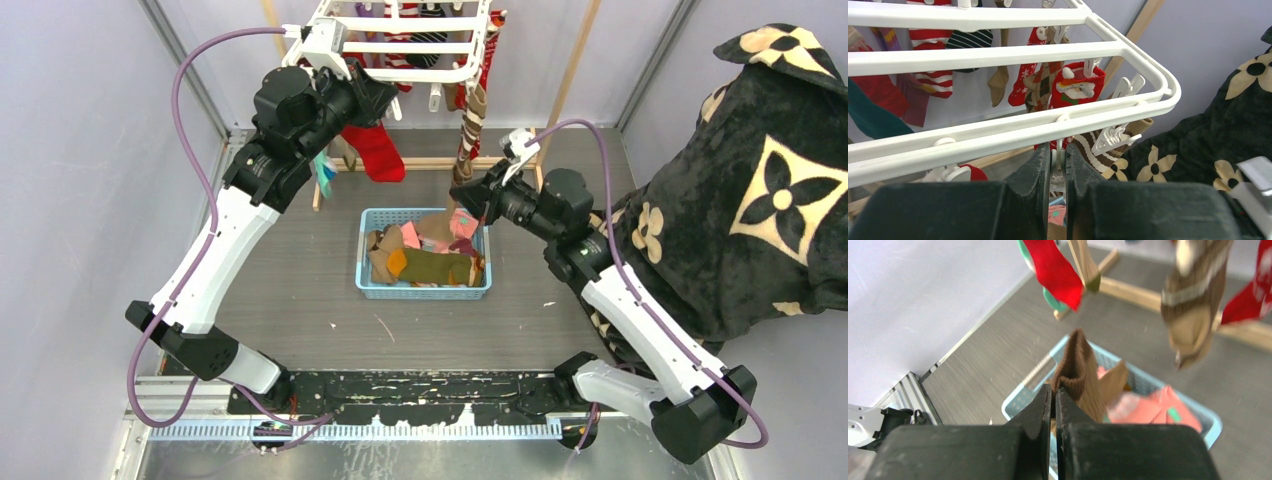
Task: Clip the socks to the hanger
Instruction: Pick up the sock from the bin, then clamp the sock onto the hanger.
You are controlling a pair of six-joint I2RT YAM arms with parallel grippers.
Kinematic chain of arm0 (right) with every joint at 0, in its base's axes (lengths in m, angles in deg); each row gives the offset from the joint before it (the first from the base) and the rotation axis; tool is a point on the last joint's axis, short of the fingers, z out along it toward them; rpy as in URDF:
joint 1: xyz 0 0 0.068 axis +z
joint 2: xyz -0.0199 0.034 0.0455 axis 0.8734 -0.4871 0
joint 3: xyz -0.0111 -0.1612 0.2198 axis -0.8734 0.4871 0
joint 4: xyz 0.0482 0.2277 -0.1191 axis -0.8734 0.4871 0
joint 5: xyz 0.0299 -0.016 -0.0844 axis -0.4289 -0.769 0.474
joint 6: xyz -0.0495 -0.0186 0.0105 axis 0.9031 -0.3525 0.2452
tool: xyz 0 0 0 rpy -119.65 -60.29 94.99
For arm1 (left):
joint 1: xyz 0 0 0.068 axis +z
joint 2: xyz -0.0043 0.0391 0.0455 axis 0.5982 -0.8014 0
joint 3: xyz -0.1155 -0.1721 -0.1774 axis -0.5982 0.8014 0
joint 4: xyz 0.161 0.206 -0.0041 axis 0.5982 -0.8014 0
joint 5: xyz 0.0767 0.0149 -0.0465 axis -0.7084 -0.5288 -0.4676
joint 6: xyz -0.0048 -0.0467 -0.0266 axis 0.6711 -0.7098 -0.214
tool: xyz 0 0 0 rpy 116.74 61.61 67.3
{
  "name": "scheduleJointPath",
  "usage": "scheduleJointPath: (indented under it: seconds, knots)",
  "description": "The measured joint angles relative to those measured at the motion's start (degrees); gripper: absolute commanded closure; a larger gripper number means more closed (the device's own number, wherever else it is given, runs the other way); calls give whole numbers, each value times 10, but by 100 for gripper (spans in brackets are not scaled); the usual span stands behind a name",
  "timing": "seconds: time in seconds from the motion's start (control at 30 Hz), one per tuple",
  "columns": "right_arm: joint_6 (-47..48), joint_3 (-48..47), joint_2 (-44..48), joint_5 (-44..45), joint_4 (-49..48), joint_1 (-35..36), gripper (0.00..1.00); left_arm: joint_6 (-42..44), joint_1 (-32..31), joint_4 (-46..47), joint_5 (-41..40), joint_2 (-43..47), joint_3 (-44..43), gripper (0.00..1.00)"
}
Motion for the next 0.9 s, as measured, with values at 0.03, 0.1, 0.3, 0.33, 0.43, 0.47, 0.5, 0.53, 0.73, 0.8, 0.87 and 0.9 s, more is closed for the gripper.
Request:
scheduleJointPath:
  seconds: [0.03,0.1,0.3,0.33,0.43,0.47,0.5,0.53,0.73,0.8,0.87,0.9]
  knots:
    - [16,-18,-1,-8,7,0,99,0,0,0,0,0,0,100]
    - [40,-45,-3,-23,15,0,99,0,0,0,0,0,0,100]
    - [71,-97,-44,-48,14,3,99,-2,0,-1,0,0,0,100]
    - [72,-101,-52,-48,10,5,99,-2,0,-1,0,0,0,100]
    - [74,-111,-82,-28,1,20,99,-2,0,-1,0,0,0,100]
    - [74,-115,-90,-17,0,27,99,-2,0,-1,-1,0,0,100]
    - [74,-119,-100,-6,-3,35,99,-2,0,-1,-1,0,0,100]
    - [76,-125,-109,6,-4,45,99,-2,0,-1,-1,0,0,100]
    - [98,-159,-152,90,-31,99,99,-2,0,-1,-6,0,0,100]
    - [109,-168,-161,114,-41,112,99,-2,0,-1,-6,0,0,100]
    - [116,-177,-170,132,-51,121,99,-2,0,-1,-6,0,0,100]
    - [118,-182,-173,138,-54,123,99,-2,0,-1,-6,0,0,100]
